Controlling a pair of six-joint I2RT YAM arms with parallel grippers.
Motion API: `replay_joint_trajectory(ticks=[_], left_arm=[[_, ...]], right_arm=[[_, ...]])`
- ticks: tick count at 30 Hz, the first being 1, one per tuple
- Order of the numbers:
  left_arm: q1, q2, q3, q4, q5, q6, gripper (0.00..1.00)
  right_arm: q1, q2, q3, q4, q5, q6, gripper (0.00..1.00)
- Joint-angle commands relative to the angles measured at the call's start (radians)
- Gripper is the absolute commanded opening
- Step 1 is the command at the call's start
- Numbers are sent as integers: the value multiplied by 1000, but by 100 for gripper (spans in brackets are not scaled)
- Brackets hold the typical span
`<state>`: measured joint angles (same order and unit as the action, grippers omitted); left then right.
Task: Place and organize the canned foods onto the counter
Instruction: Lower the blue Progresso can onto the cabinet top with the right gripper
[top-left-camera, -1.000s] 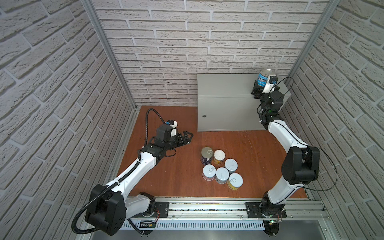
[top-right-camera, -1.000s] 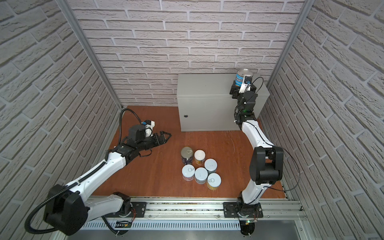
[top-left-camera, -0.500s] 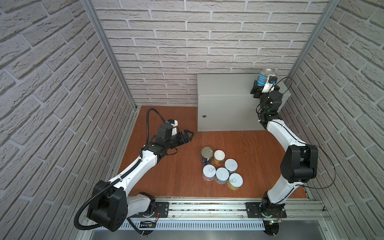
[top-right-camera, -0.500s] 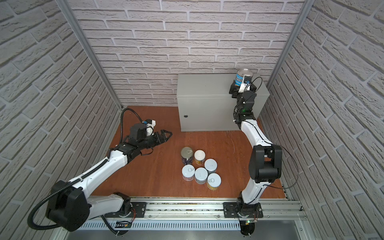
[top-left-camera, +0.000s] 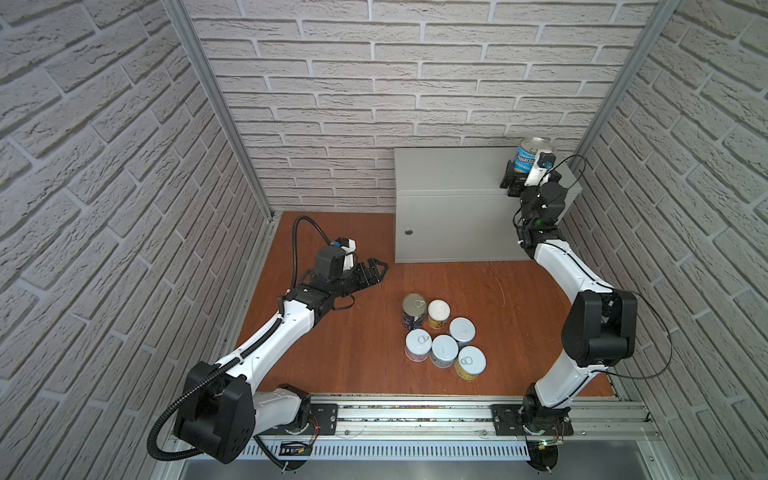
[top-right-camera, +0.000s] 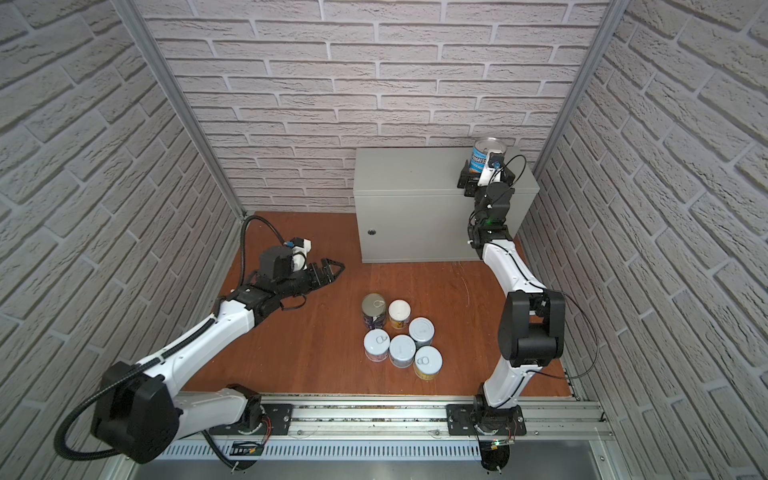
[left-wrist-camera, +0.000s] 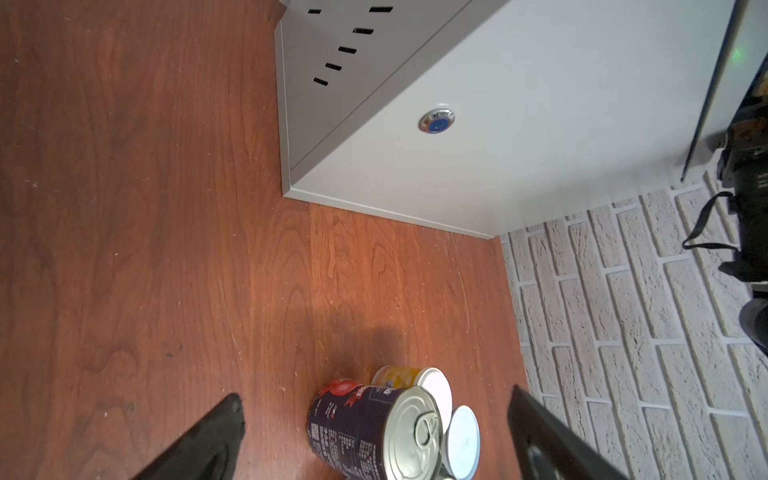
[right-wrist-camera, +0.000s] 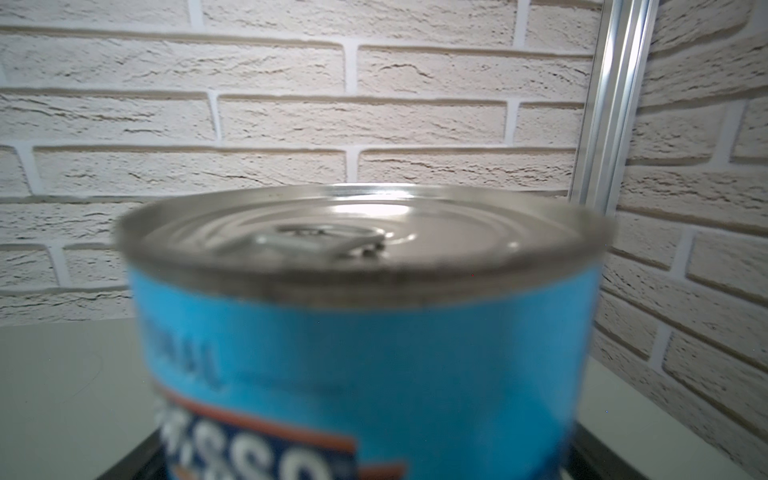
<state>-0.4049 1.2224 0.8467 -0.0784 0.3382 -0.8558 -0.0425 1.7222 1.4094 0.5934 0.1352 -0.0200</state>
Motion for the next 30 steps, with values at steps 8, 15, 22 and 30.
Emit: replay_joint_trajectory(ticks=[8,15,22,30], left_arm=[[-45,-9,52,-50,-35,84,98],[-50,-14,71,-70,-38,89,98],[-66,-20,75,-76,-57,83,98],[-69,-5,85,-69,-53,83,98]], right_arm=[[17,-108,-110,-102,-72,-77,99],[18,-119,-130,-125,-75,-70,99],[18,-129,-148,-123,-81,-51,99],[17,-180,-169,-151,-84,-9,100]])
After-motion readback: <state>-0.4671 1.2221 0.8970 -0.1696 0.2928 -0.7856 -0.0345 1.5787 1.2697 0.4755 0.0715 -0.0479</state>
